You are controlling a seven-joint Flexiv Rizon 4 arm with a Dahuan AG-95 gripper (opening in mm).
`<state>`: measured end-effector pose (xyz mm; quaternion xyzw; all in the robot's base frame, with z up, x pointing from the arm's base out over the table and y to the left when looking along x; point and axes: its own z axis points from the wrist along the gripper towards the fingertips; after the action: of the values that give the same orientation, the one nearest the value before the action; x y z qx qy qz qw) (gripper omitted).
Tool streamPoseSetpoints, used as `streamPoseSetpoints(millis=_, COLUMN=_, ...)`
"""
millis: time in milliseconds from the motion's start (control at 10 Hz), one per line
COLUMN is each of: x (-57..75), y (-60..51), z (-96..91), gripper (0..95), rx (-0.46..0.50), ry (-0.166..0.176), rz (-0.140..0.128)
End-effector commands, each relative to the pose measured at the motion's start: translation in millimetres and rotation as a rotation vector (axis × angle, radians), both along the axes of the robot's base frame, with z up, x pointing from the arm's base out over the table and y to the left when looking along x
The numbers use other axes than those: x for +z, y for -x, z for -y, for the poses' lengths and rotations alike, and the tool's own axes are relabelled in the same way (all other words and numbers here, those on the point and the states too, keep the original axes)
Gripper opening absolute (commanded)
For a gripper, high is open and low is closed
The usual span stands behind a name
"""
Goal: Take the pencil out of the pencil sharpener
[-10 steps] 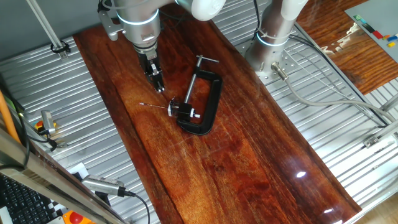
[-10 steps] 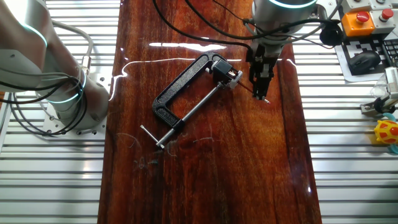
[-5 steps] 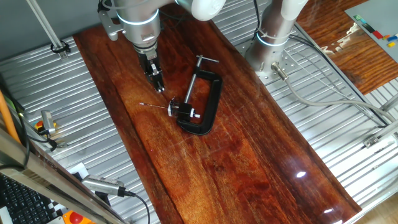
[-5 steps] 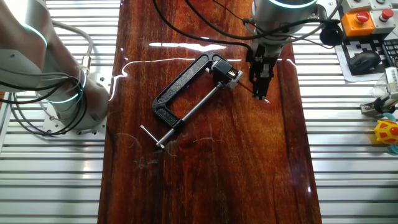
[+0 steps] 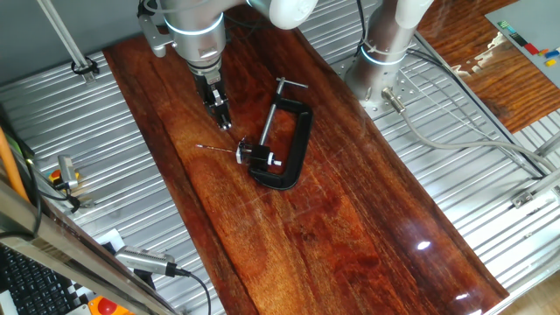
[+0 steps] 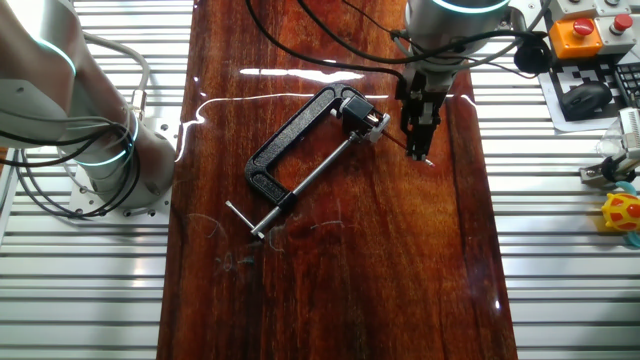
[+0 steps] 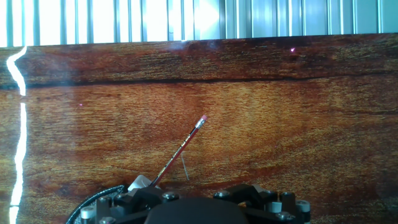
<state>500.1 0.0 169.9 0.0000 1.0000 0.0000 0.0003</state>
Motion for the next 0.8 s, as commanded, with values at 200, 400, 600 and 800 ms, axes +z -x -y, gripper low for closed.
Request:
streamPoseSetpoints(millis=200, x=0.1, y=0.1, z=0.0, gripper=0.0, rx=0.027, ry=-0.021, rz=0.006)
streamPoseSetpoints(millis=400, x=0.1, y=0.1, z=0.0, gripper=0.0, rx=0.026, ry=-0.021, rz=0.006)
streamPoseSetpoints(millis=600, x=0.1, y=0.1, z=0.0, gripper=0.0, rx=0.026, ry=-0.021, rz=0.006)
streamPoseSetpoints(millis=800, x=0.1, y=0.2, z=0.0, gripper=0.0, rx=0.026, ry=-0.021, rz=0.006)
